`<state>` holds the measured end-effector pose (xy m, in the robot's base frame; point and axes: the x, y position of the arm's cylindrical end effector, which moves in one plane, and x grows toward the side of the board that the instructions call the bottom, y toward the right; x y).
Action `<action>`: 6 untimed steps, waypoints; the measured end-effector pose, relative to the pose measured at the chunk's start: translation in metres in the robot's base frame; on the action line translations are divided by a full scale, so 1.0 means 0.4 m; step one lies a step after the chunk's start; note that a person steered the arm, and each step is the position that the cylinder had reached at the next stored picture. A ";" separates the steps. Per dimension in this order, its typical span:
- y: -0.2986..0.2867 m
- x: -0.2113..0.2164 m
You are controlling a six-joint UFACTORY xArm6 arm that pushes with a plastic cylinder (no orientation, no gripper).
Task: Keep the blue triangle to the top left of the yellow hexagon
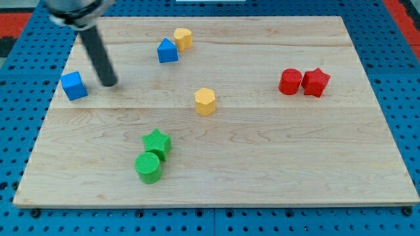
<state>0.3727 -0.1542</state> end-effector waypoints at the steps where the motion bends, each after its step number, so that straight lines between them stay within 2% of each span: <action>1: 0.338 -0.074; 2: 0.321 -0.219; 3: 0.147 -0.247; 4: 0.039 -0.134; 6: 0.183 -0.109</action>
